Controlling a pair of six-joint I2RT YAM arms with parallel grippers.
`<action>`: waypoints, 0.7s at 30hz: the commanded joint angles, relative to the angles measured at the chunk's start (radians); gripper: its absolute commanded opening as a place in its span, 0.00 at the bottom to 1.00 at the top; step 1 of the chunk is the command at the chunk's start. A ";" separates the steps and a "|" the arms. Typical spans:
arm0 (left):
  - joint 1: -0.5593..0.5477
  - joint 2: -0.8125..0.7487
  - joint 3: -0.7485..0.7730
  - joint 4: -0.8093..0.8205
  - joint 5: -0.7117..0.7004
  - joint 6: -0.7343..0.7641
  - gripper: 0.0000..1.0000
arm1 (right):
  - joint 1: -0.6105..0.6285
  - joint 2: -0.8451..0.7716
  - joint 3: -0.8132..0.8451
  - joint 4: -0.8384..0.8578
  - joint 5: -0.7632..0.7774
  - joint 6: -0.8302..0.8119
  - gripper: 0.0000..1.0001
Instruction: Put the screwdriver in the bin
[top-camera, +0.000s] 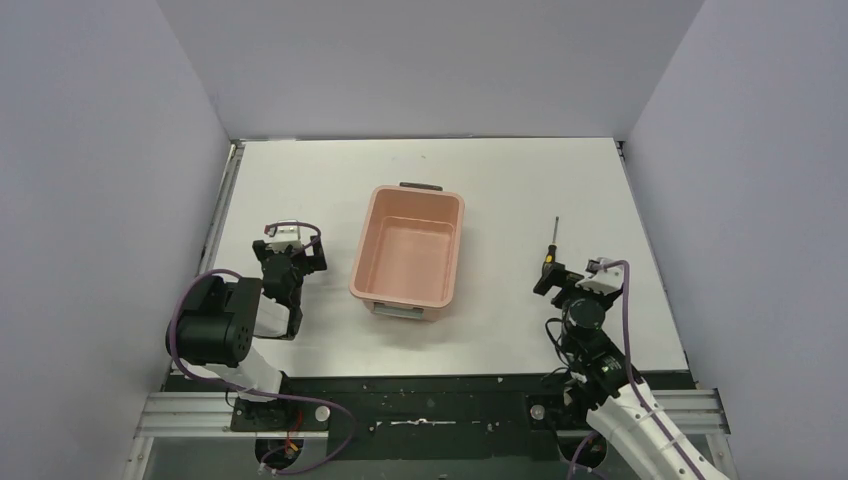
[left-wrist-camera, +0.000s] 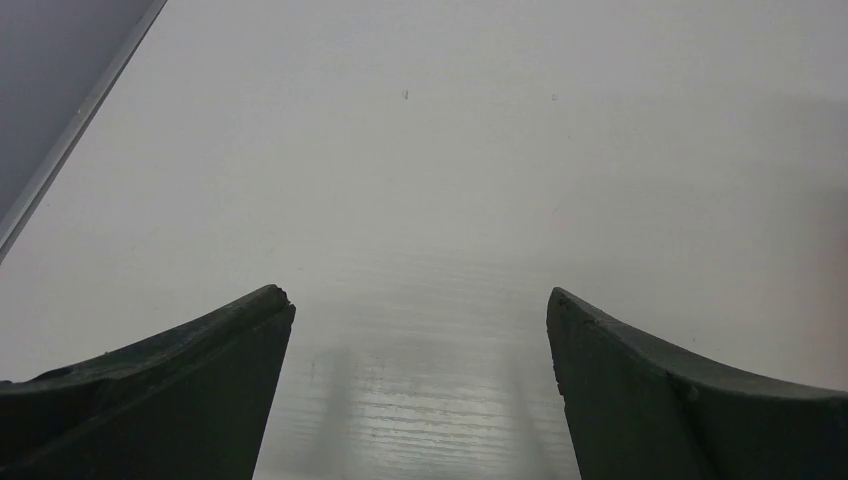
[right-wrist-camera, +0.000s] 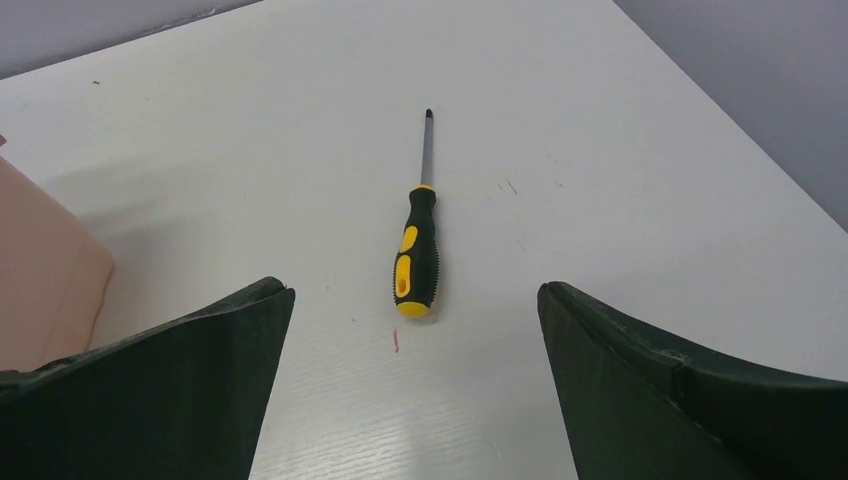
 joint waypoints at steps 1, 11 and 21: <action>0.005 -0.008 0.002 0.025 0.013 0.009 0.97 | -0.007 0.027 0.045 0.032 0.022 0.018 1.00; 0.005 -0.008 0.002 0.026 0.012 0.009 0.97 | -0.031 0.503 0.701 -0.306 0.097 -0.033 1.00; 0.005 -0.008 0.002 0.026 0.012 0.010 0.97 | -0.376 1.197 1.224 -0.697 -0.443 -0.110 0.98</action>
